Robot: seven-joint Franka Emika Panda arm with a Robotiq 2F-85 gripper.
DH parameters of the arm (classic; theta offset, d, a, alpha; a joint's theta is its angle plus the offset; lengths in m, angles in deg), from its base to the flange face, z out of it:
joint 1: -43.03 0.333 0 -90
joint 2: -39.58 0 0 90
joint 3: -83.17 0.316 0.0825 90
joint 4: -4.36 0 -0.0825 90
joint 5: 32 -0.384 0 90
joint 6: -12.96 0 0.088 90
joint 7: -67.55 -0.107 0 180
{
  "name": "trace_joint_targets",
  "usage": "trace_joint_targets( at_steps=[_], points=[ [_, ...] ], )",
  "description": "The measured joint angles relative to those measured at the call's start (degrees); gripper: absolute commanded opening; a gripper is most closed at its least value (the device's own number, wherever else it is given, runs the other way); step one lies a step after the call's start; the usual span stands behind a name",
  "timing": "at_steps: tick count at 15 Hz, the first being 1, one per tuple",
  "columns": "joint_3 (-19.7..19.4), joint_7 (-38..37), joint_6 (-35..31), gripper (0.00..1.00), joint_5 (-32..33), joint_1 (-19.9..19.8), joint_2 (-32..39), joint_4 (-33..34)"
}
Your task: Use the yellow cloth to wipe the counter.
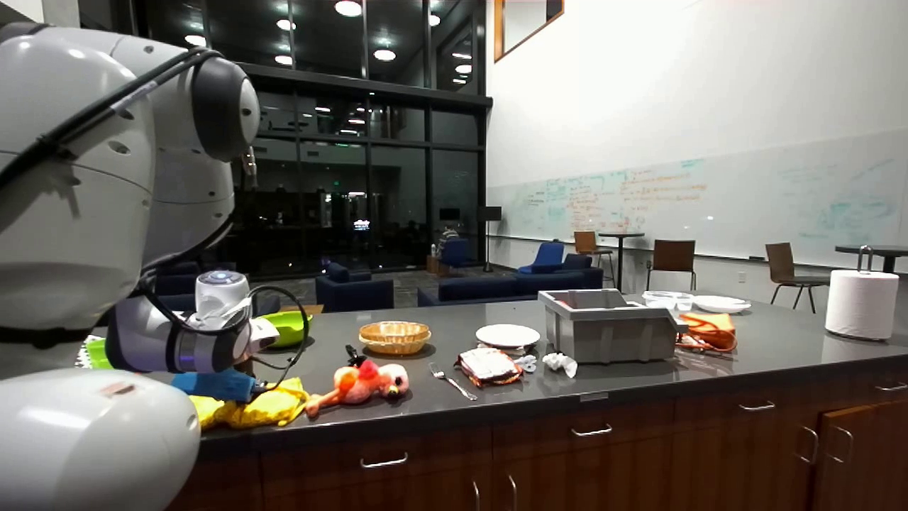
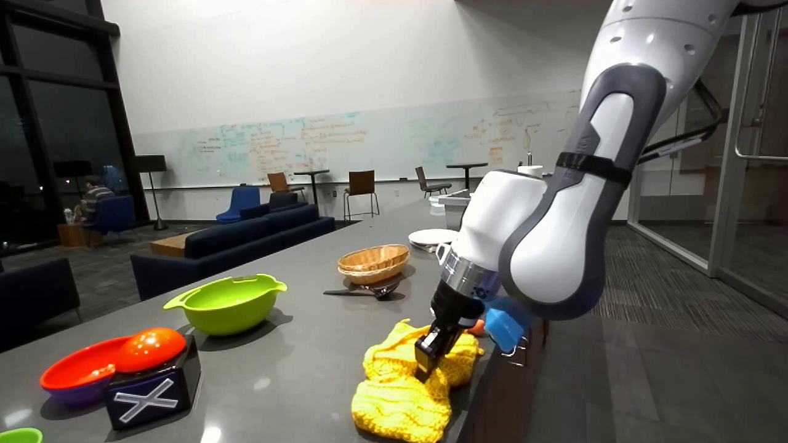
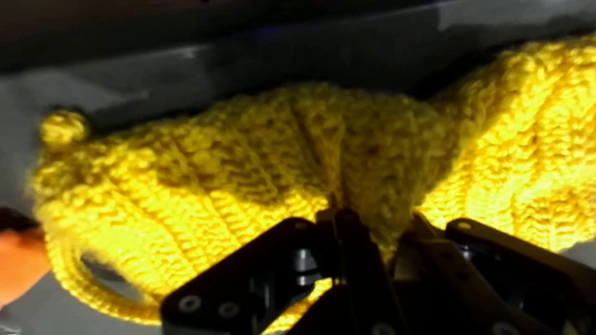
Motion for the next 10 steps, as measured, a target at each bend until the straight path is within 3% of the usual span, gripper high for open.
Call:
trace_joint_targets(
  at_steps=[4,10],
  points=[
    [-0.79,-4.02,-2.12,0.02,-1.72,0.09,-2.45,-3.96],
    [-2.06,-4.29,-2.95,0.02,-1.10,0.08,-1.71,-3.29]
  ],
)
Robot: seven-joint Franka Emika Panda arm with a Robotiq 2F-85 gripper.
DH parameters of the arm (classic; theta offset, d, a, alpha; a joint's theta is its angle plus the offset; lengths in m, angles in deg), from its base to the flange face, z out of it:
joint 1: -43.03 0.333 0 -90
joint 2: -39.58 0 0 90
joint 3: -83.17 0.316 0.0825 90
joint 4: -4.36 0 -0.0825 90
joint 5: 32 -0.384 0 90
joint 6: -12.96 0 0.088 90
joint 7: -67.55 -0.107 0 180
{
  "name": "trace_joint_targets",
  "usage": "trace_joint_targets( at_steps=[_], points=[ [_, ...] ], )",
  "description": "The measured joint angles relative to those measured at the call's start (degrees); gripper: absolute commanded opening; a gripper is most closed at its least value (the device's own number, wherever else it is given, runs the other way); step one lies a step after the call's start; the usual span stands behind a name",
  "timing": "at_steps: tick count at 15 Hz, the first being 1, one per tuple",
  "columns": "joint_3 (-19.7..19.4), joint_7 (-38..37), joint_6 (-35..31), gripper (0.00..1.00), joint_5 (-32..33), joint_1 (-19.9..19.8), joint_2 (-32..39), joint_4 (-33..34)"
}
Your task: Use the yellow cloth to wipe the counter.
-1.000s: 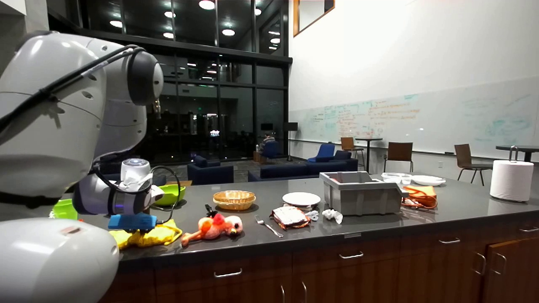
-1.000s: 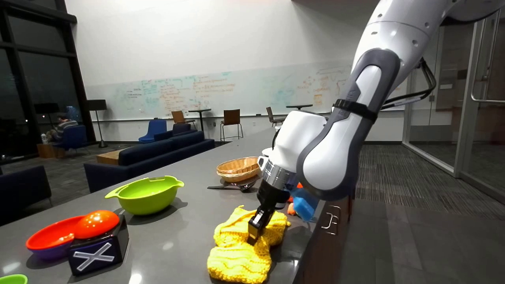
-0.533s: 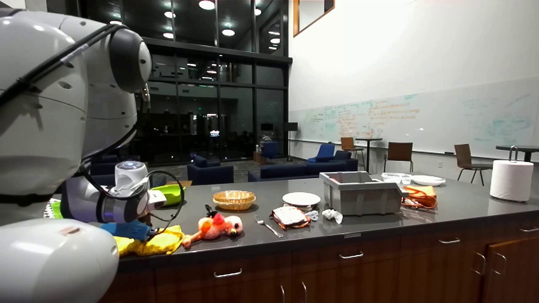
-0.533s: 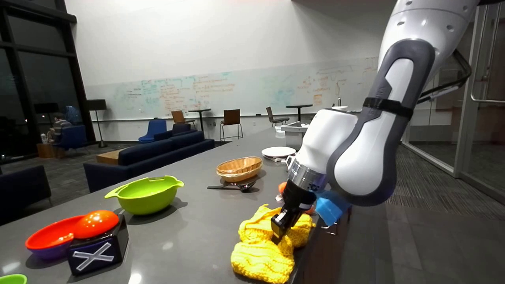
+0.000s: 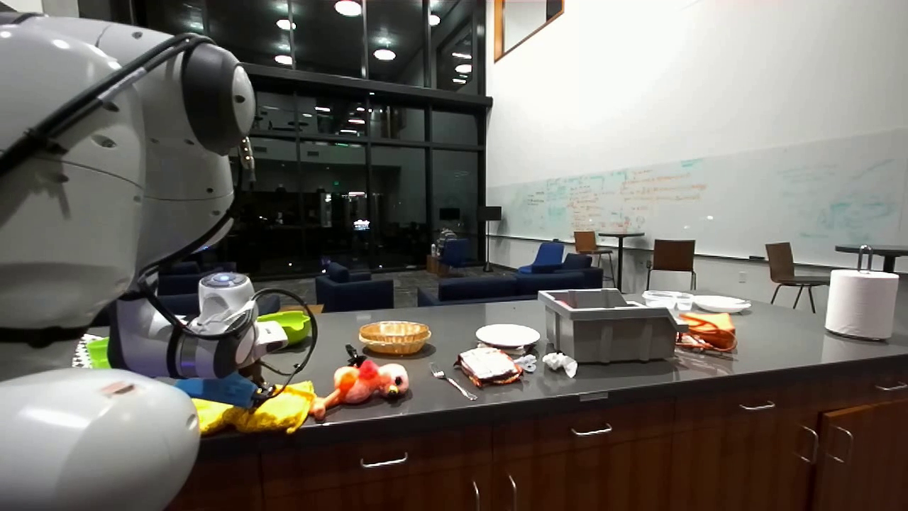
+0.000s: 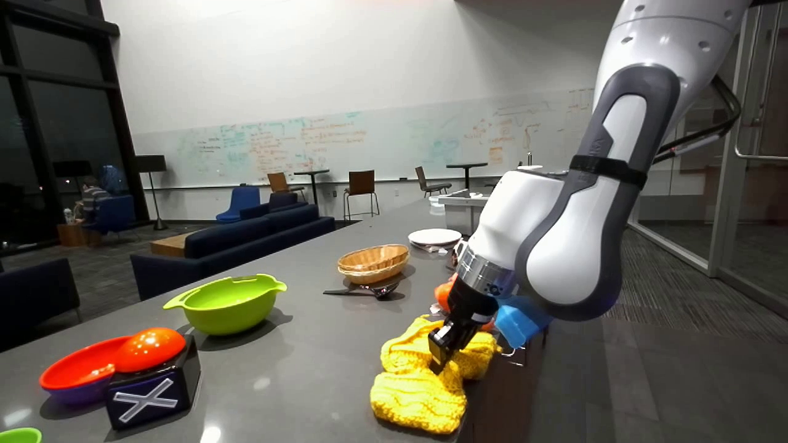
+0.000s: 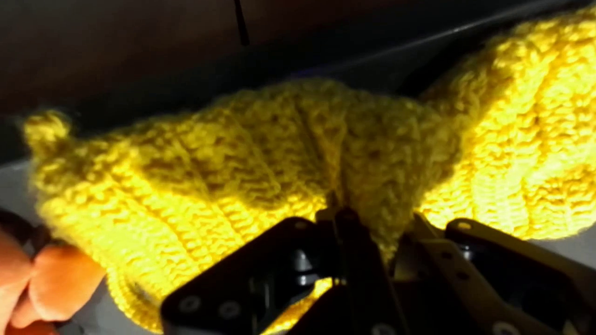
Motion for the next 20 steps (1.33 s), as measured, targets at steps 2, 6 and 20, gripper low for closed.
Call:
trace_joint_targets(
  at_steps=[2,6,20],
  points=[
    [-0.49,0.71,0.46,0.02,1.23,-0.19,1.24,1.84],
    [-1.37,3.60,3.83,0.02,4.15,-0.45,5.55,9.16],
    [-3.13,12.67,16.84,0.02,8.13,4.32,23.00,39.67]
  ],
)
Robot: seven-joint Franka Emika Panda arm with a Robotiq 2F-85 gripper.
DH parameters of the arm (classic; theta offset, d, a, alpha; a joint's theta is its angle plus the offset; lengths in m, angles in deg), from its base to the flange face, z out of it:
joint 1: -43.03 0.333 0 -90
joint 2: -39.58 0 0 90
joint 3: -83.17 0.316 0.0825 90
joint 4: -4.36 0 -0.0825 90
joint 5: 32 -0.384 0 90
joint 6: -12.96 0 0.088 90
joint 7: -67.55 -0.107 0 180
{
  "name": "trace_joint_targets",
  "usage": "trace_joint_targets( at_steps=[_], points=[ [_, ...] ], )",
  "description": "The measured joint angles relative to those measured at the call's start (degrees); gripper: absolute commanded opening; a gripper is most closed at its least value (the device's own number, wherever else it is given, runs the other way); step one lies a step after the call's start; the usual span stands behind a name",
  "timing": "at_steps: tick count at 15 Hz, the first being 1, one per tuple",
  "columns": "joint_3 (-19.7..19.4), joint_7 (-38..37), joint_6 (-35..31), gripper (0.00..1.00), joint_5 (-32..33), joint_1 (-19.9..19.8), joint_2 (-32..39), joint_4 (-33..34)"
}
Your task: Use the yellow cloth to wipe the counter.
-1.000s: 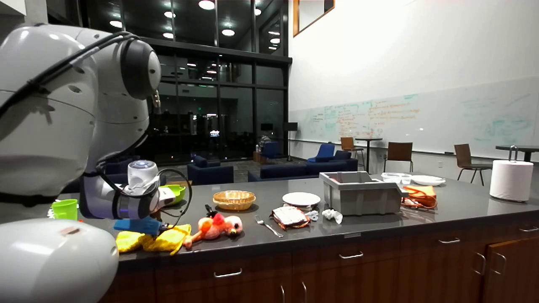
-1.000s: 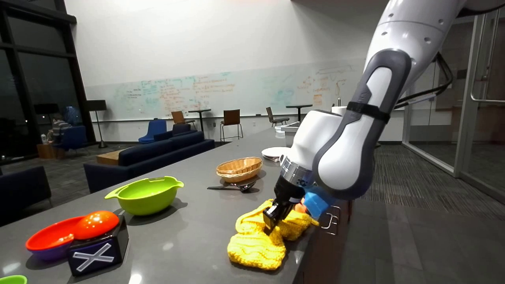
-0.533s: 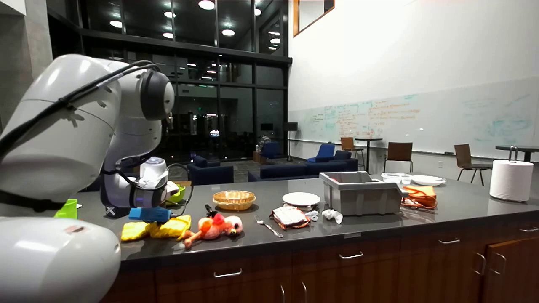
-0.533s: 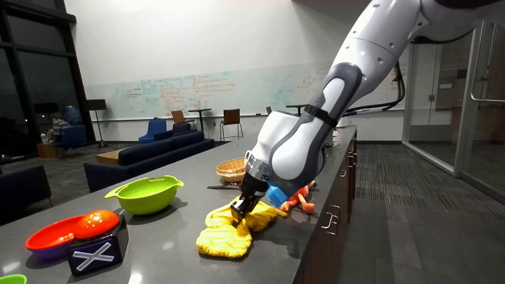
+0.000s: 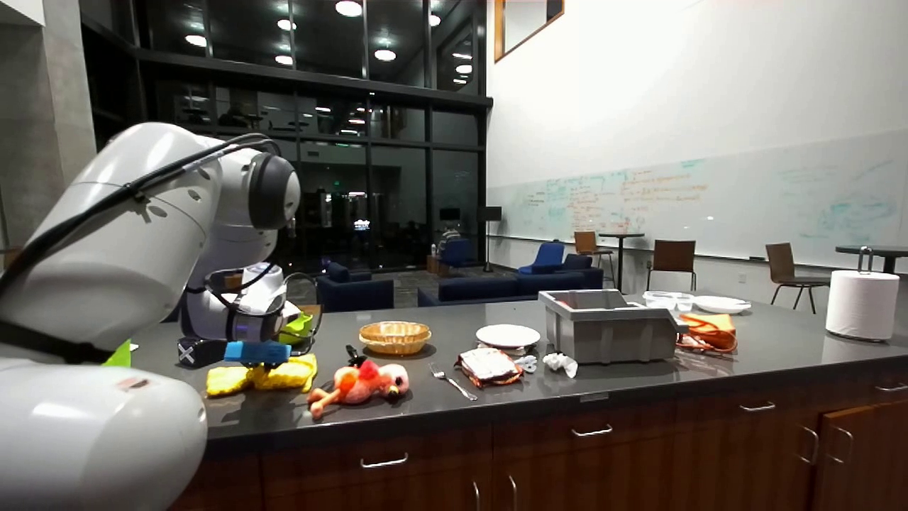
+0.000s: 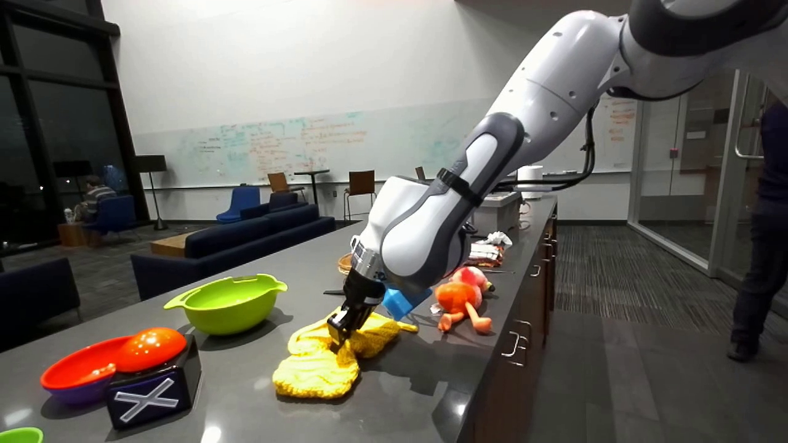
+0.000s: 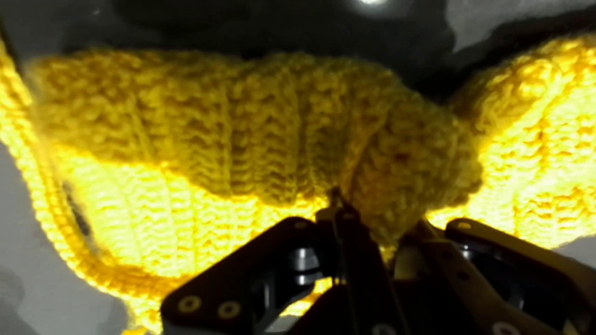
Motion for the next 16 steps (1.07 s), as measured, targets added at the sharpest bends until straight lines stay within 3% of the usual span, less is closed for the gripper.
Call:
trace_joint_targets(
  at_steps=[5,12,16],
  points=[
    [0.75,-0.14,-2.91,0.02,-1.72,-2.14,-2.66,-5.24],
    [3.43,-3.80,-13.19,0.02,-6.73,-6.26,-12.82,-24.55],
    [6.20,-6.92,-15.33,0.02,-9.22,-8.11,-18.55,-33.57]
  ],
)
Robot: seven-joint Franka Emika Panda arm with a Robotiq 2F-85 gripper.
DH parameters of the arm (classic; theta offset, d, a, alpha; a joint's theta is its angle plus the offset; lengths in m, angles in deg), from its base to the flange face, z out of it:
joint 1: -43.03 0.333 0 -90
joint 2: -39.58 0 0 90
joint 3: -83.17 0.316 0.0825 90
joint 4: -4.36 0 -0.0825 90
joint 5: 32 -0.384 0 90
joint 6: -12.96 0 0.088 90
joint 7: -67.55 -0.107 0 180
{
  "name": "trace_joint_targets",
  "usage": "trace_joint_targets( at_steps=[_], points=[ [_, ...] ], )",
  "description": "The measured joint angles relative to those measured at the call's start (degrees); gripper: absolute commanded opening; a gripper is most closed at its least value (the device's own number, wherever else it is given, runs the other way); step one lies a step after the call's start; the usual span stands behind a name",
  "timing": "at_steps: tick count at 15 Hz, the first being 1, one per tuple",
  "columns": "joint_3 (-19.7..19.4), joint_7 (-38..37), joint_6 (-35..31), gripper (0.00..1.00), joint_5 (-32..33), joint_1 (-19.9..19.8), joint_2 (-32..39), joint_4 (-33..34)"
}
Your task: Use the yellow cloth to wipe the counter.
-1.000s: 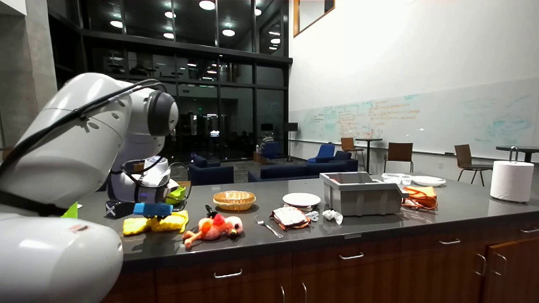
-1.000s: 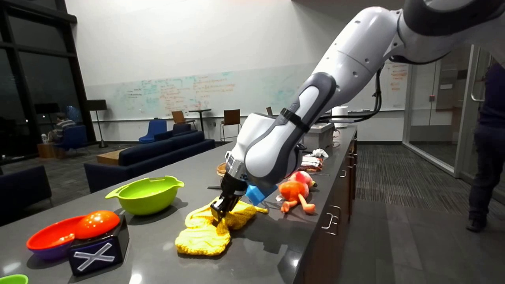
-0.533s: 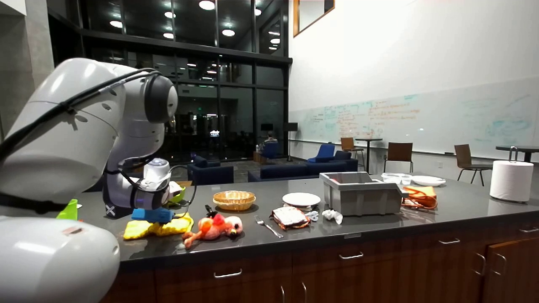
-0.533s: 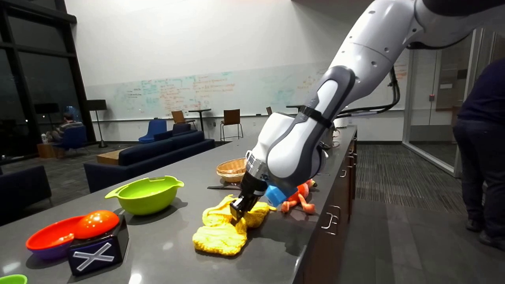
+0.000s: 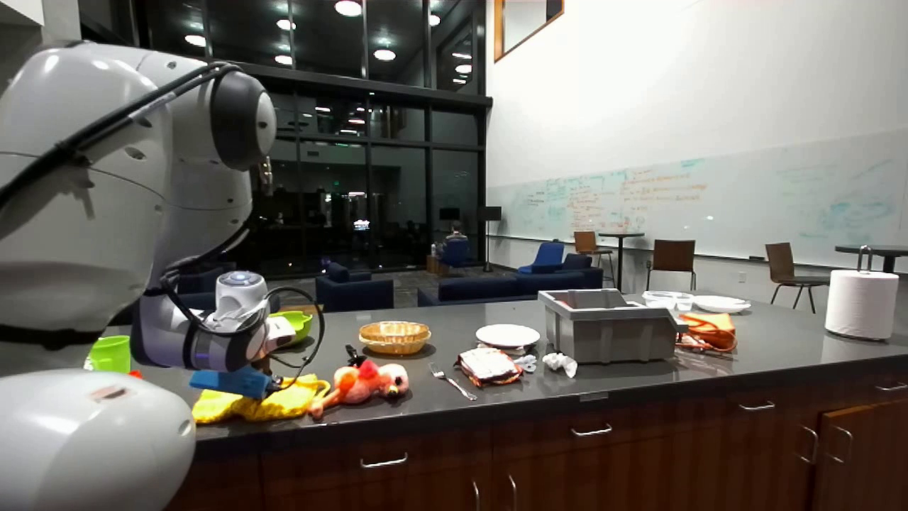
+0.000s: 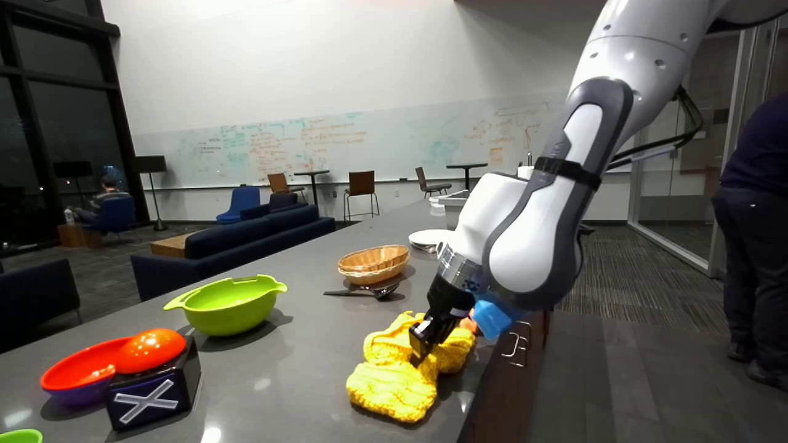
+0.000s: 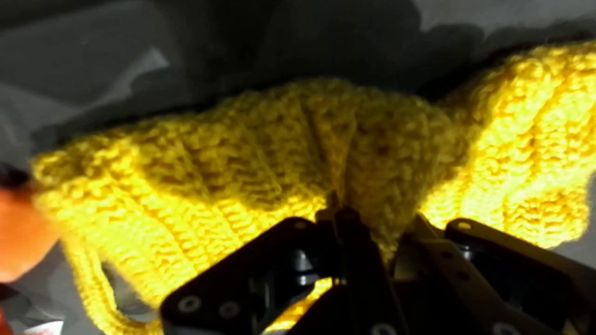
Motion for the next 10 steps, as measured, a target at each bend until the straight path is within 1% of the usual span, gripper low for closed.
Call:
trace_joint_targets(
  at_steps=[2,4,10],
  points=[
    [1.25,-1.05,0.00,0.02,-0.70,-0.75,-2.11,-2.82],
    [1.95,-1.38,0.02,0.02,-0.73,-1.19,-3.02,-4.04],
    [2.15,-0.29,0.97,0.02,-0.10,-2.18,-2.38,-2.86]
  ],
)
